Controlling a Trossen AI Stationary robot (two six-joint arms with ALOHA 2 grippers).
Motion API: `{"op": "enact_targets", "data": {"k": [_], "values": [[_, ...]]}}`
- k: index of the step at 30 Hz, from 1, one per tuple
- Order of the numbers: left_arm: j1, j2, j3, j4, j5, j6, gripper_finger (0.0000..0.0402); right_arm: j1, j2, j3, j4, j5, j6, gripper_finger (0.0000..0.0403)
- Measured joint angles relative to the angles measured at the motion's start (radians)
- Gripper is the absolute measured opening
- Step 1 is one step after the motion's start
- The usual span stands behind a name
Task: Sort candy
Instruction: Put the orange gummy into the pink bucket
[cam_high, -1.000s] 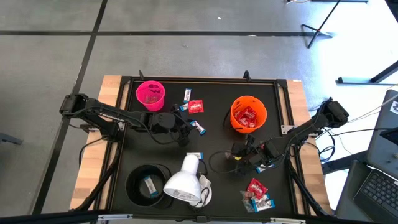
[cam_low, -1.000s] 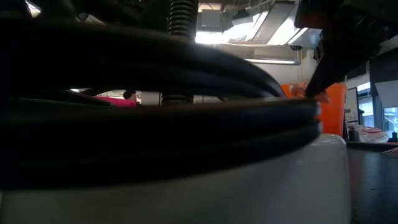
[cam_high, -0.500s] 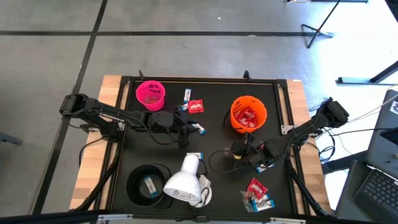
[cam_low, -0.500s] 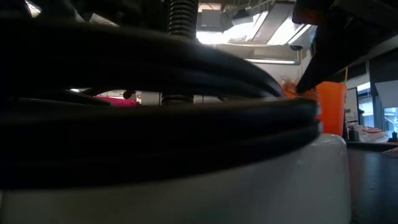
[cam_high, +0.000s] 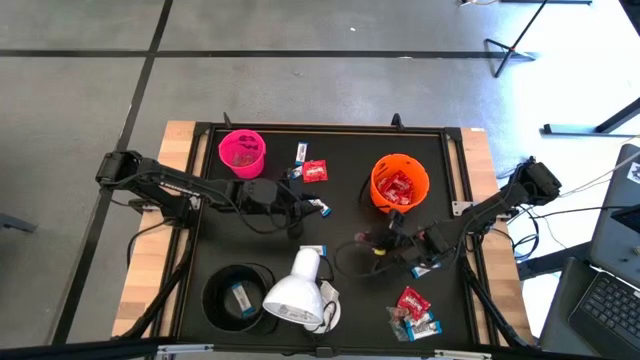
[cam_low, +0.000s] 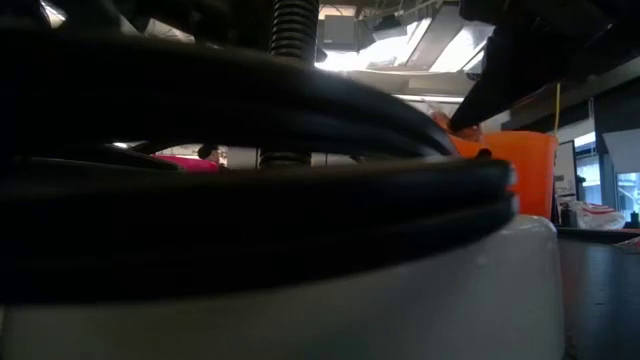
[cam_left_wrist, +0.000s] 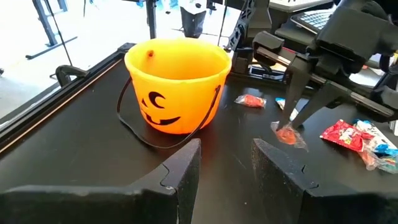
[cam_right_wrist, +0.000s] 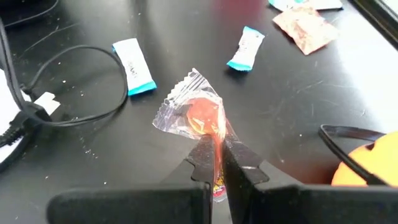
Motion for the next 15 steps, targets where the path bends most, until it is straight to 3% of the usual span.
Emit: {"op": "enact_targets", "data": {"k": [15], "values": [[-0.035, 0.000, 0.000, 0.019, 0.000, 0.080, 0.0136, -0.032, 0.000, 0.000, 0.058, -0.004, -0.051, 0.0021]]}}
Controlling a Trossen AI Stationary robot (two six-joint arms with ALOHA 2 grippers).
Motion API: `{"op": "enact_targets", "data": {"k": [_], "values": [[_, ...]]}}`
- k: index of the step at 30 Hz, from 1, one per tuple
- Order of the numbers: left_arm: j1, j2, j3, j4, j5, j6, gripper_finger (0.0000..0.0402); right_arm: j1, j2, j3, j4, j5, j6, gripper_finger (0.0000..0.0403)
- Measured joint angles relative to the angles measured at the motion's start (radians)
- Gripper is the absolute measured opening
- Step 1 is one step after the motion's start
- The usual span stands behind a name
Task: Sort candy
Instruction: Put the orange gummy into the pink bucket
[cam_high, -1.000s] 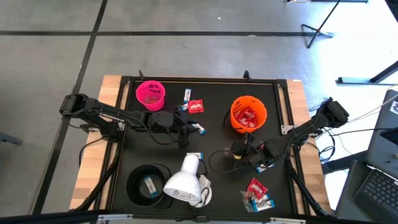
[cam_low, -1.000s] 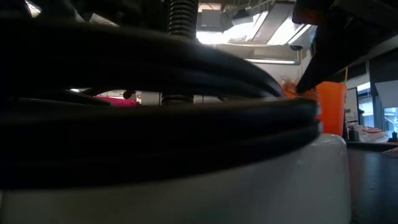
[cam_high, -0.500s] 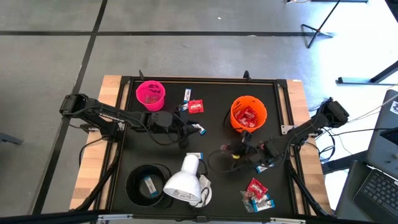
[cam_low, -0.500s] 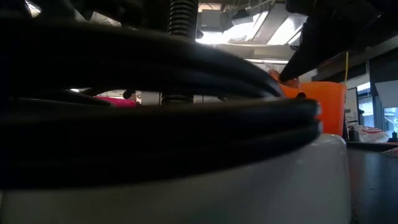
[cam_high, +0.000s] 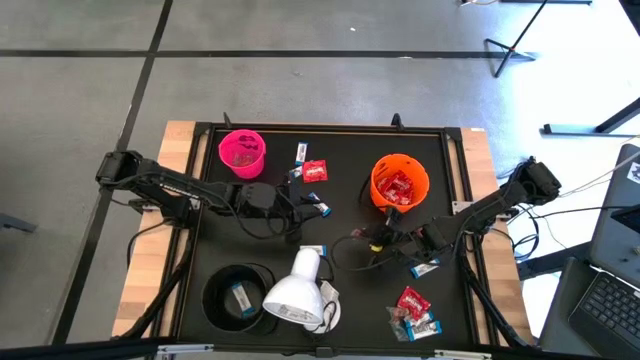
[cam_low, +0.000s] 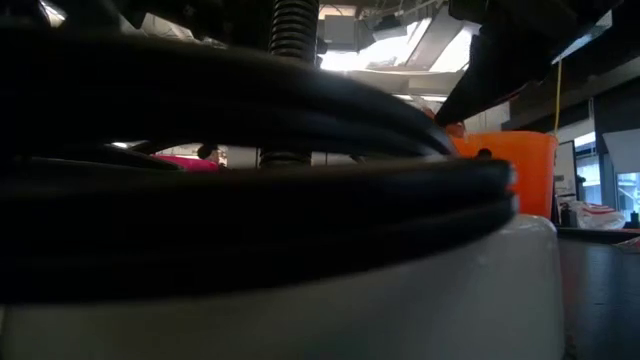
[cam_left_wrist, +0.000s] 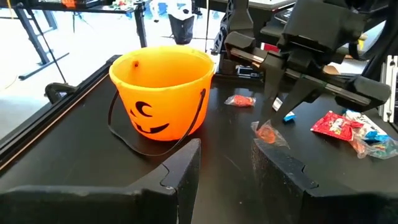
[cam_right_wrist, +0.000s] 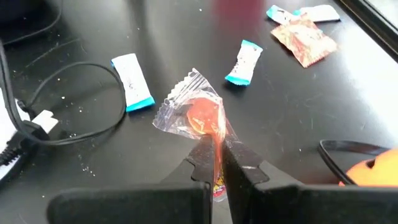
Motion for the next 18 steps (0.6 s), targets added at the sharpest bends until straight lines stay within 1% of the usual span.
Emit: {"op": "enact_targets", "data": {"k": [11, 18], "values": [[-0.006, 0.000, 0.000, -0.001, 0.000, 0.027, 0.0136, -0.019, 0.000, 0.000, 0.033, 0.002, -0.028, 0.0021], [-0.006, 0.000, 0.000, -0.001, 0.027, 0.027, 0.0136, -0.032, 0.000, 0.000, 0.054, -0.008, -0.045, 0.0021]]}}
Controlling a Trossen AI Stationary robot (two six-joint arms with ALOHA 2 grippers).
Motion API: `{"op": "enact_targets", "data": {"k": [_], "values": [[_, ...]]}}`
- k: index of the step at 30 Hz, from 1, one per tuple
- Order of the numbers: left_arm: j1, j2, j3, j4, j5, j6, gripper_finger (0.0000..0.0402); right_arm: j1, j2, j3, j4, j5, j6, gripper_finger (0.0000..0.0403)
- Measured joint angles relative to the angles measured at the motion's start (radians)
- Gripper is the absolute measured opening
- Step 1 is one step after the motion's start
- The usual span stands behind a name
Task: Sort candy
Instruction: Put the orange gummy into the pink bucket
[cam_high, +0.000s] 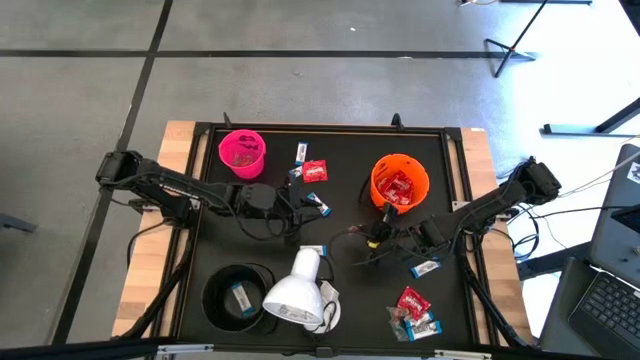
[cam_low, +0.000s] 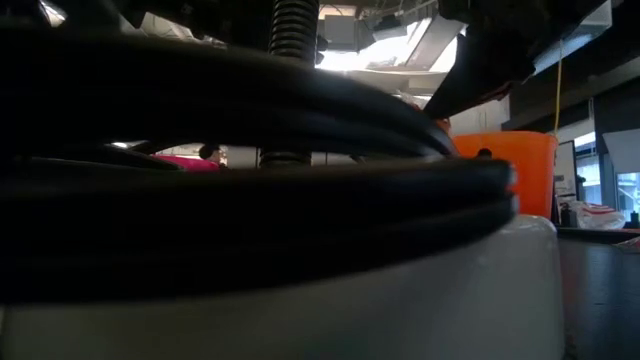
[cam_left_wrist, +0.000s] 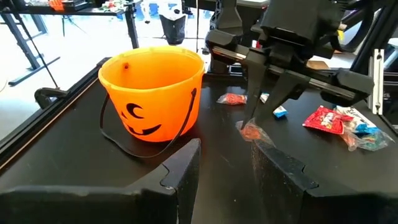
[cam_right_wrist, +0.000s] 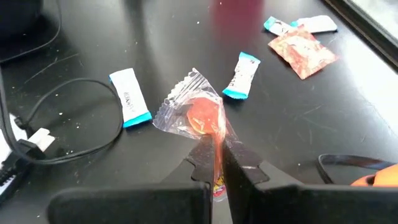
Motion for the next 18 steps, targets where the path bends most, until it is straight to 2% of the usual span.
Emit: {"op": "enact_targets", "data": {"k": [4, 12, 18], "values": [[0.000, 0.000, 0.000, 0.000, 0.000, 0.000, 0.0146, 0.000, 0.000, 0.000, 0.011, 0.003, -0.009, 0.0021], [0.000, 0.000, 0.000, 0.000, 0.000, 0.000, 0.0192, 0.000, 0.000, 0.000, 0.011, 0.004, -0.009, 0.0021], [0.000, 0.000, 0.000, 0.002, 0.000, 0.000, 0.0201, 0.000, 0.000, 0.000, 0.012, 0.017, -0.010, 0.0021]]}}
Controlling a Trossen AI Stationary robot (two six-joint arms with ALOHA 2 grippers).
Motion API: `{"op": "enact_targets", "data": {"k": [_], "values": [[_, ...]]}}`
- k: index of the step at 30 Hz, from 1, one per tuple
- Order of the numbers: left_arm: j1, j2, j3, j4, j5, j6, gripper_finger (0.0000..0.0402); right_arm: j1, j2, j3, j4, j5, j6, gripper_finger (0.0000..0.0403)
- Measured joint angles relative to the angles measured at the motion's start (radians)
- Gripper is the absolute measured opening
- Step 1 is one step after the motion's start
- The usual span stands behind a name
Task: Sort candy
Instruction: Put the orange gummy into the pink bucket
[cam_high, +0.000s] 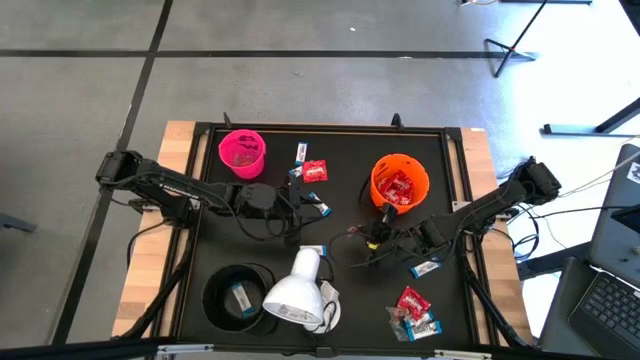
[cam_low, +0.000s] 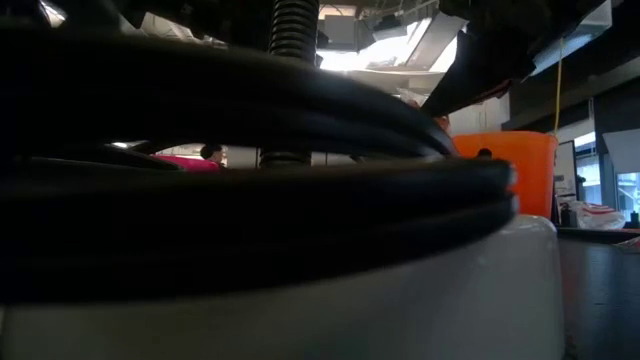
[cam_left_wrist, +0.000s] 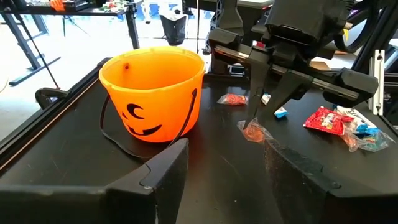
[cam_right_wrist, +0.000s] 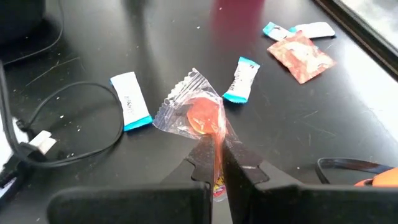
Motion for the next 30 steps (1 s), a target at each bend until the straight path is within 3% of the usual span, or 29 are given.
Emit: {"op": "enact_targets", "data": {"k": [15, 21, 30], "values": [[0.000, 0.000, 0.000, 0.083, 0.001, -0.001, 0.0200, -0.045, 0.000, 0.000, 0.202, 0.074, -0.115, 0.0021], [0.000, 0.000, 0.000, 0.115, 0.074, -0.009, 0.0200, -0.118, 0.000, 0.000, 0.318, 0.074, -0.169, 0.0021], [0.027, 0.013, 0.000, 0.110, 0.022, -0.056, 0.0199, -0.171, 0.000, 0.000, 0.442, 0.074, -0.249, 0.0021]]}}
